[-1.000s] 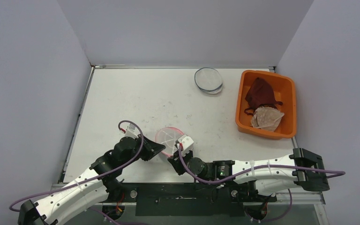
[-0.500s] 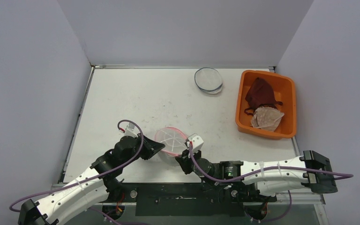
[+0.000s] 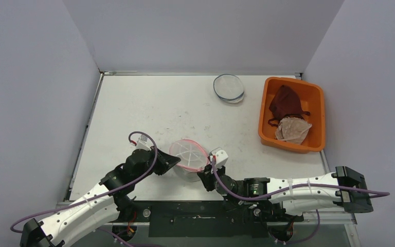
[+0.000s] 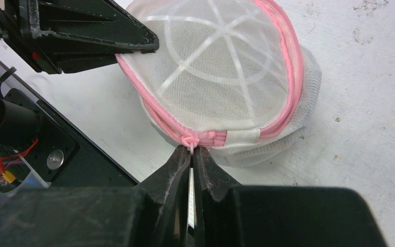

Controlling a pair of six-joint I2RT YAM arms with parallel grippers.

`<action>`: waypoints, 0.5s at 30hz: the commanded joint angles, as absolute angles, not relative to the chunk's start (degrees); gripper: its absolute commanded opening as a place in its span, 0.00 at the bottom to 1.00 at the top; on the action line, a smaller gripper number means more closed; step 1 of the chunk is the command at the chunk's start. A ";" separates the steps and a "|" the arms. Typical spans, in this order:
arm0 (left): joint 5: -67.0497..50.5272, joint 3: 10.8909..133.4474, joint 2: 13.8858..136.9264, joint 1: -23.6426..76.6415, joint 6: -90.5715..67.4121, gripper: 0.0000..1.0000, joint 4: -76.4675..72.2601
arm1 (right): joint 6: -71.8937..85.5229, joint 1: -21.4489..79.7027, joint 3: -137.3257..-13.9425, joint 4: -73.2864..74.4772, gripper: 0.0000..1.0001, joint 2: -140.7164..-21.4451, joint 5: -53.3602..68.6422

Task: Unzip the laundry bag and remove the bra
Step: Unzip the laundry bag at the center of the board.

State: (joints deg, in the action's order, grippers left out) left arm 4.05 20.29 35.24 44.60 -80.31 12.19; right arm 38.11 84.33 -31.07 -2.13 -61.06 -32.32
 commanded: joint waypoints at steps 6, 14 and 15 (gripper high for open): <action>5.10 18.93 36.48 43.85 -78.72 0.00 7.30 | 39.89 83.76 -29.58 -1.49 0.05 -58.53 -35.75; 4.38 15.14 39.65 45.06 -79.66 0.00 -3.11 | 42.13 83.85 -29.01 -1.66 0.11 -57.36 -34.62; 4.96 15.16 39.81 45.47 -79.38 0.00 -3.67 | 42.43 83.91 -29.11 -1.53 0.16 -57.26 -34.52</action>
